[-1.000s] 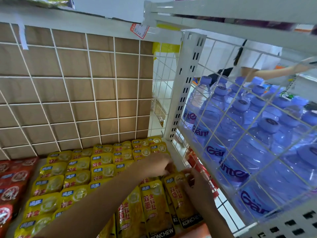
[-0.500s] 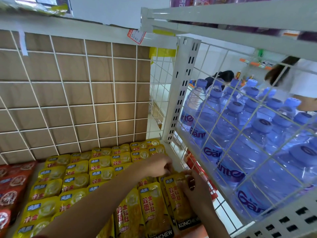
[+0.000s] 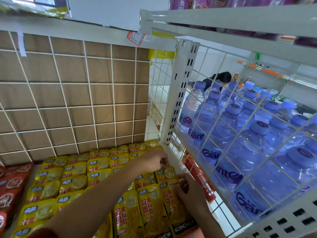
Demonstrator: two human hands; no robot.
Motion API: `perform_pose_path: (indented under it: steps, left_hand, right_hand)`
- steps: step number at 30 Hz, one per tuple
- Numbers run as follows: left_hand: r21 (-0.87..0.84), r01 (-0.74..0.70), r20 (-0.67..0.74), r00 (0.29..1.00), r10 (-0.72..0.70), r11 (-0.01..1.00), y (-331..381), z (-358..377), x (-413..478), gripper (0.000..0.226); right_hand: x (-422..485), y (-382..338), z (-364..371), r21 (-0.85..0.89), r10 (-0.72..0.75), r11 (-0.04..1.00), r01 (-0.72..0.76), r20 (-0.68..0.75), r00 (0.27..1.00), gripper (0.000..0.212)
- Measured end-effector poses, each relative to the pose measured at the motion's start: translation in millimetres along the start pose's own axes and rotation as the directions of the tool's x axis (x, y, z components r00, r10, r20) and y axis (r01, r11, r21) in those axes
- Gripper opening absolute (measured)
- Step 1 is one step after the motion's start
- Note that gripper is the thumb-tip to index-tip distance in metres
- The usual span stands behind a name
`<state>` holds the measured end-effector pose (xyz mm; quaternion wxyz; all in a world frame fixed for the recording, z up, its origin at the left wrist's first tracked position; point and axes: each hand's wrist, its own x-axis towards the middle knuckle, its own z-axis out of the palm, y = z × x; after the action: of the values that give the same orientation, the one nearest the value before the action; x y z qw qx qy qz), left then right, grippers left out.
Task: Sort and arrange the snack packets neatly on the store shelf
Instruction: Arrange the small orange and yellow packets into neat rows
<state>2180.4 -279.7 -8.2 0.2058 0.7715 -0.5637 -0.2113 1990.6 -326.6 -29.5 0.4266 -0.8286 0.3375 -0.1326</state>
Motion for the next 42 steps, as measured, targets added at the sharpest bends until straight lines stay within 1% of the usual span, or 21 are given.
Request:
perform_pose_path:
  steps: [5,9,12,17,23,29,32,34,36,38,40,42]
  left_hand:
    - [0.013,-0.024,-0.030,0.999,0.025,1.000,0.9,0.3,1.7,0.016]
    - [-0.011,-0.015,-0.042,0.999,0.014,1.000,-2.2,-0.6,1.6,0.011]
    - [-0.045,-0.014,-0.041,0.999,0.012,0.999,-5.9,-1.2,1.3,0.007]
    - [-0.094,-0.008,-0.017,1.000,0.007,0.996,-8.1,-2.0,0.7,0.008]
    - [-0.098,-0.021,-0.018,1.000,0.019,0.995,-8.0,-1.4,0.6,0.008]
    - [-0.119,-0.041,-0.033,0.999,0.037,0.992,-12.0,1.5,-0.2,0.007]
    - [-0.136,-0.041,-0.033,0.999,0.037,0.990,-13.0,2.2,-0.9,0.007]
    - [-0.133,-0.046,-0.071,0.997,0.036,0.990,-14.1,2.1,-2.7,0.007]
    - [-0.092,-0.025,-0.164,0.986,0.009,0.995,-17.8,-0.9,-5.2,0.008]
    - [-0.077,0.011,-0.253,0.967,-0.030,0.997,-25.7,-7.2,-7.4,0.007]
    - [-0.074,0.052,-0.289,0.955,-0.072,0.996,-35.2,-13.4,-10.0,0.008]
    - [-0.058,0.081,-0.295,0.951,-0.094,0.995,-42.7,-17.4,-12.5,0.010]
  right_hand:
    - [-1.0,0.1,0.5,0.007,0.009,1.000,-0.009,0.002,1.000,0.021]
    - [-1.7,4.1,2.3,-0.005,0.002,1.000,-0.002,-0.002,1.000,0.023]
    - [-0.9,4.7,2.9,0.002,0.011,1.000,-0.011,0.014,1.000,0.021]
    - [-0.9,1.8,1.6,0.039,0.011,0.999,-0.012,0.023,1.000,0.017]
    - [0.1,3.2,1.3,0.057,0.022,0.998,-0.022,-0.008,1.000,0.016]
    - [0.8,6.0,1.1,0.043,0.012,0.999,-0.012,-0.014,1.000,0.015]
    - [2.5,6.0,-0.1,0.008,-0.005,1.000,0.005,0.001,1.000,0.013]
    - [3.3,6.3,-0.6,-0.008,-0.010,1.000,0.010,0.010,1.000,0.013]
    - [4.1,6.7,-0.6,-0.020,-0.018,1.000,0.018,-0.001,1.000,0.017]
    - [6.4,7.2,-1.8,-0.007,-0.022,1.000,0.022,-0.058,0.998,0.018]
    - [11.9,6.8,-3.3,-0.004,-0.032,1.000,0.031,-0.118,0.993,0.018]
    - [19.9,4.8,-3.2,-0.032,-0.046,0.999,0.043,-0.132,0.990,0.019]
